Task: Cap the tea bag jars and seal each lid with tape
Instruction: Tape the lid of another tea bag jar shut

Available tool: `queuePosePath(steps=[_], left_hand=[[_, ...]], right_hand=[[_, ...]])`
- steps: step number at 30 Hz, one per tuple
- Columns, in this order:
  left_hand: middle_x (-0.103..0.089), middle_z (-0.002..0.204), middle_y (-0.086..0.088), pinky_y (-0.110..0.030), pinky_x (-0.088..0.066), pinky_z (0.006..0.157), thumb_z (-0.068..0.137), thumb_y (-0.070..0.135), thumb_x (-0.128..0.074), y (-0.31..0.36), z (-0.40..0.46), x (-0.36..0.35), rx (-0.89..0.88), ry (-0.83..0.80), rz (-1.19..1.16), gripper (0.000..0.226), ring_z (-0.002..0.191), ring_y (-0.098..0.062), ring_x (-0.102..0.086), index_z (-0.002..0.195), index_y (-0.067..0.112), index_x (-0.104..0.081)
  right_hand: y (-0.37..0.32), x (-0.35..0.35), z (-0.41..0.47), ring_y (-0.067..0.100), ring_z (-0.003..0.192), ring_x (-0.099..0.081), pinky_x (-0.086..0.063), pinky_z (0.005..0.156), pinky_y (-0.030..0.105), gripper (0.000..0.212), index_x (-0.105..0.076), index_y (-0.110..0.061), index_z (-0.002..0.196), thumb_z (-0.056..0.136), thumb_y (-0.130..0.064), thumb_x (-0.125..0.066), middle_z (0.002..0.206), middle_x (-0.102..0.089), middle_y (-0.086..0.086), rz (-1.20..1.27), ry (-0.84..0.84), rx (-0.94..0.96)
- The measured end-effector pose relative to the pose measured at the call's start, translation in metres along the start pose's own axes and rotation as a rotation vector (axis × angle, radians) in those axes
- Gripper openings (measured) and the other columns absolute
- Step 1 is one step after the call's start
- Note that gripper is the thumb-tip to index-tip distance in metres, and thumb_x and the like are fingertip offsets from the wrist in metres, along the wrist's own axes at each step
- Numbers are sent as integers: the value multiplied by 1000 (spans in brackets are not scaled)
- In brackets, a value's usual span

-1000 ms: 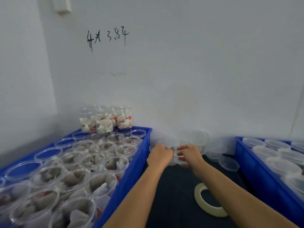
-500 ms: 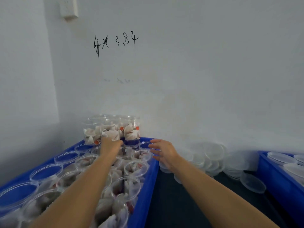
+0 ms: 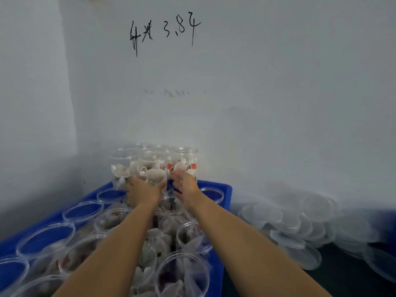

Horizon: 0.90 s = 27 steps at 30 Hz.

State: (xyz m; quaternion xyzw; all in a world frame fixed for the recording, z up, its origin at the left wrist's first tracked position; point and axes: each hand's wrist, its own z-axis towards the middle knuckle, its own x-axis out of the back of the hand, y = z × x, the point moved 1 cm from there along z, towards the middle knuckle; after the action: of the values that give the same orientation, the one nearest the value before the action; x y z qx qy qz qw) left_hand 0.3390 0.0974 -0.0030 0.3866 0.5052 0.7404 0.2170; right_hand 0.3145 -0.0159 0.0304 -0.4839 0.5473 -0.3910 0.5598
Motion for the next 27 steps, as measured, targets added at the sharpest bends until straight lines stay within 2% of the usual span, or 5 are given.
queuePosePath(steps=[5,9,11,20,27], left_hand=[[-52,133,-17,-56,-47,95,73,37,-83,-14,14,-4,-53,-31,-45,81,117,-39,-55,135,8,-39],[-50,135,-18,-57,-46,97,75,40,-81,-11,16,-8,-43,-34,-11,83,118,-41,-53,137,8,-35],[-49,135,-18,-58,-45,98,74,41,-81,-10,14,-9,-48,-44,22,86,118,-41,-53,137,7,-34],[-41,143,-12,-54,-45,96,77,43,-78,23,-34,-8,-230,-38,22,85,122,-36,-50,145,17,-34],[-37,137,-9,-39,-50,90,78,27,-78,97,-128,-23,-388,-216,-152,76,117,-30,-51,143,25,-37]], right_hand=[[10,-15,22,14,87,-56,-46,53,20,35,-55,-10,120,102,-32,-35,99,-59,4,8,25,-43],[18,-22,35,31,121,-52,-47,100,46,53,-50,-5,135,102,-43,-32,132,-54,18,29,-10,-54],[18,-25,34,32,126,-48,-40,107,46,57,-44,-4,140,102,-45,-32,137,-50,20,53,-16,-62],[7,13,-9,20,109,-53,-50,87,26,31,-46,-8,131,103,-12,-34,134,-49,21,-132,-11,247],[-18,83,-92,25,111,-57,-50,97,32,32,-47,-2,132,102,-12,-39,126,-55,18,-37,243,461]])
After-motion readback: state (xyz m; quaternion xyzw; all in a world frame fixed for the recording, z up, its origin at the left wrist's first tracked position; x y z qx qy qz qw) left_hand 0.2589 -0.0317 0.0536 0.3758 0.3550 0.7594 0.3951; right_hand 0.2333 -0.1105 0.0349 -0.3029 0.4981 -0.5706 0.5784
